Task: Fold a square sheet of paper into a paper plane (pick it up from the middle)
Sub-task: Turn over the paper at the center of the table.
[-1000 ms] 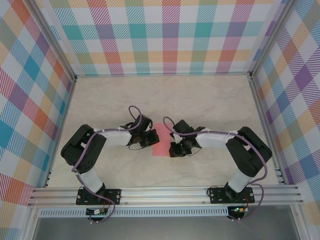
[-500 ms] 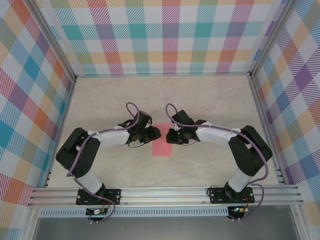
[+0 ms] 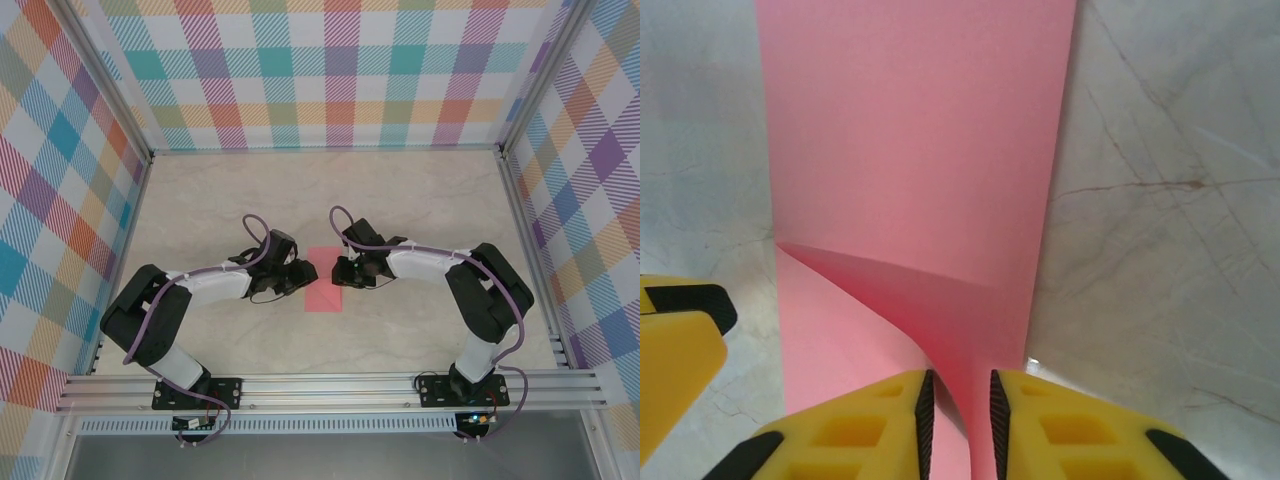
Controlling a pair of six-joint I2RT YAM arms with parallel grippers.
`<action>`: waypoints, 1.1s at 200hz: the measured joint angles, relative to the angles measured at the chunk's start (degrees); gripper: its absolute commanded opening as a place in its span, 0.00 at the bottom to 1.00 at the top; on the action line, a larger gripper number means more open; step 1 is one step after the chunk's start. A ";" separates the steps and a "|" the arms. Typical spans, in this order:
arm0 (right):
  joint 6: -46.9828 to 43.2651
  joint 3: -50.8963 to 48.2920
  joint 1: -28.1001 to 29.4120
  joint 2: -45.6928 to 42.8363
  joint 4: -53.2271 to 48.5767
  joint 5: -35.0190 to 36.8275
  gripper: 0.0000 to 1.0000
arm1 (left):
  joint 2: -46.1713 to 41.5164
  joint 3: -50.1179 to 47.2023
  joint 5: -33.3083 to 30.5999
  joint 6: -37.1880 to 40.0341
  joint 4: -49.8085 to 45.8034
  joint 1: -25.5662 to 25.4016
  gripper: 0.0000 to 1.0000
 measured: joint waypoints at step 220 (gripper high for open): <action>0.28 -0.13 -1.55 0.00 0.98 -1.07 0.11 | 6.84 0.02 7.06 -2.78 7.98 -0.04 0.30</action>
